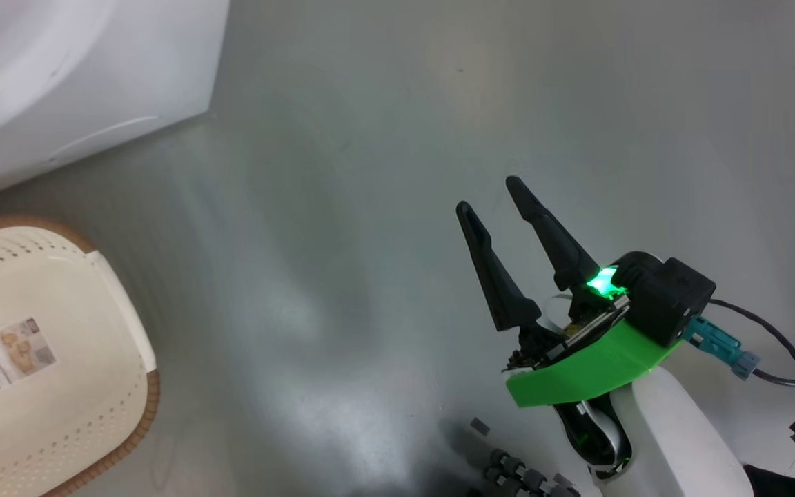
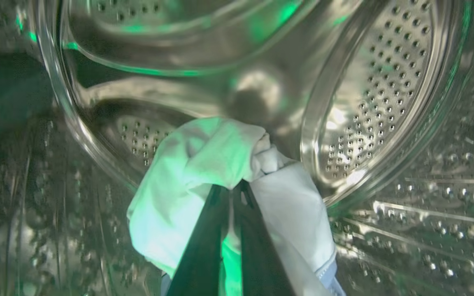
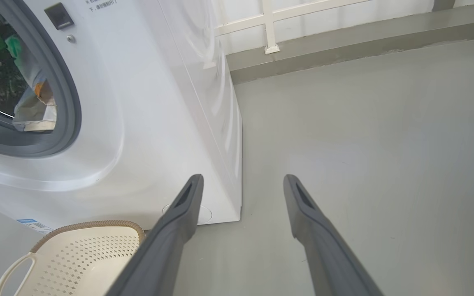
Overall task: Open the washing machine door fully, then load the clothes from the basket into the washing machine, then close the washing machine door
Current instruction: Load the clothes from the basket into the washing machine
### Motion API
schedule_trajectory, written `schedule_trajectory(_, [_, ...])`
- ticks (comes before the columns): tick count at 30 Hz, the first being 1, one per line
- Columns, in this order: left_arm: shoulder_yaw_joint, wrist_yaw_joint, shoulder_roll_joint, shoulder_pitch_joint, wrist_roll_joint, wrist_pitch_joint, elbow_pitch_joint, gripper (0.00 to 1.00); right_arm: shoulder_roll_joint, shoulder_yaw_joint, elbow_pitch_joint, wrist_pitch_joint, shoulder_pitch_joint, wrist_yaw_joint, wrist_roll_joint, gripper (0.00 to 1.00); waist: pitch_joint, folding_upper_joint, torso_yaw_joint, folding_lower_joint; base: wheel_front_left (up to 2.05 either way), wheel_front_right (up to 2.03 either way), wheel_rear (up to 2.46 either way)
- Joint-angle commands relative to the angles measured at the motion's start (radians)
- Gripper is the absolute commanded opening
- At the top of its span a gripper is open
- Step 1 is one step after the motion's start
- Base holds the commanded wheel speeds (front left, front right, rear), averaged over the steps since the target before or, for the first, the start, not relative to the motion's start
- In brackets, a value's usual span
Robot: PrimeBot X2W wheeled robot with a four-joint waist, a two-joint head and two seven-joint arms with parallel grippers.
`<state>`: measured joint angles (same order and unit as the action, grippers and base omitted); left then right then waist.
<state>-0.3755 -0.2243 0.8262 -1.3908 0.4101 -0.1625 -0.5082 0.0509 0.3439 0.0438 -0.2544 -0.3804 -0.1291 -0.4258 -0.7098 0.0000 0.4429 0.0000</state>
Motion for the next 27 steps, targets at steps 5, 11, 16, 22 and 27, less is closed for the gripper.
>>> schedule_trajectory(5, [0.004, 0.002, 0.049, -0.131, -0.074, 0.136, -0.017, 0.00, -0.001, 0.025, -0.031, -0.007, -0.002, -0.002, -0.011, 1.00, -0.037, 0.0000, 0.028, 0.0000, 0.00, 0.00, 0.00])
schedule_trajectory(11, [-0.012, 0.023, 0.007, -0.156, -0.059, 0.143, -0.094, 0.00, -0.001, 0.022, -0.028, -0.007, 0.000, -0.002, -0.010, 1.00, -0.044, 0.0000, 0.021, 0.0000, 0.00, 0.00, 0.00])
schedule_trajectory(16, [-0.012, 0.038, -0.028, -0.128, -0.012, 0.091, -0.138, 0.00, -0.001, 0.020, -0.026, -0.007, -0.003, -0.002, -0.006, 1.00, -0.045, 0.0000, 0.012, 0.0000, 0.00, 0.00, 0.00])
schedule_trajectory(22, [-0.006, 0.051, -0.062, -0.094, 0.050, 0.003, -0.177, 0.00, -0.001, 0.017, -0.020, -0.007, -0.008, -0.002, 0.003, 1.00, -0.038, 0.0000, -0.005, 0.0000, 0.00, 0.00, 0.00])
schedule_trajectory(27, [0.002, 0.070, -0.082, -0.062, 0.111, -0.093, -0.220, 0.00, -0.001, 0.021, -0.012, -0.007, -0.009, -0.002, 0.008, 1.00, -0.023, 0.0000, -0.017, 0.0000, 0.00, 0.00, 0.00])
